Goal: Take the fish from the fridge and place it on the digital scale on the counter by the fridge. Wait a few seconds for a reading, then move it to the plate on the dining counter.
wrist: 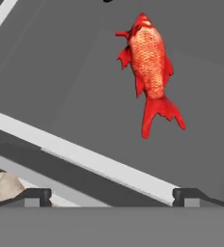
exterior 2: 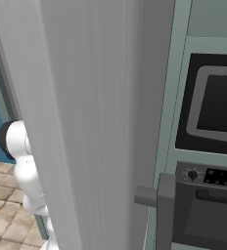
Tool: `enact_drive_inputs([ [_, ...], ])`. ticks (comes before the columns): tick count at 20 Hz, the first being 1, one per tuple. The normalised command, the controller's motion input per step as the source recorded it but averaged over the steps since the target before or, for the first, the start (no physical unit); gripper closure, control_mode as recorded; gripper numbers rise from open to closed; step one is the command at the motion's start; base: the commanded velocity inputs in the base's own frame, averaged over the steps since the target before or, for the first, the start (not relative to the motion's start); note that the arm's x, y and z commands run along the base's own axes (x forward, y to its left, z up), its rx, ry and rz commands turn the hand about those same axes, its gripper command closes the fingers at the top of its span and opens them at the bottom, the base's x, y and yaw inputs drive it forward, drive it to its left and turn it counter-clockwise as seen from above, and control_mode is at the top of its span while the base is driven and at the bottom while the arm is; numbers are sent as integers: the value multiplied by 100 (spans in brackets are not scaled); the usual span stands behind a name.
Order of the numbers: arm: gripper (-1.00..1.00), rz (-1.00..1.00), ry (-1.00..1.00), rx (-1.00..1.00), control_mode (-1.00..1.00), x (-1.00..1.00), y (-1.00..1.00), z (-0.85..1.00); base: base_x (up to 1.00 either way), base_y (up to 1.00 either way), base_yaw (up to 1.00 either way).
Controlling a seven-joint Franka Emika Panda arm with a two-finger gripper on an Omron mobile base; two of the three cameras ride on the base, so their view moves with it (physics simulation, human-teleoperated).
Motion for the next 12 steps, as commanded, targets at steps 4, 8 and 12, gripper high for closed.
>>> enact_drive_inputs([
  [4,-100,0,0,0,-100,20,0,-17,0,0,0],
  [8,-100,0,0,0,-100,35,0,-14,0,0,0],
  [12,-100,0,0,0,-100,37,0,-5,0,0,0],
])
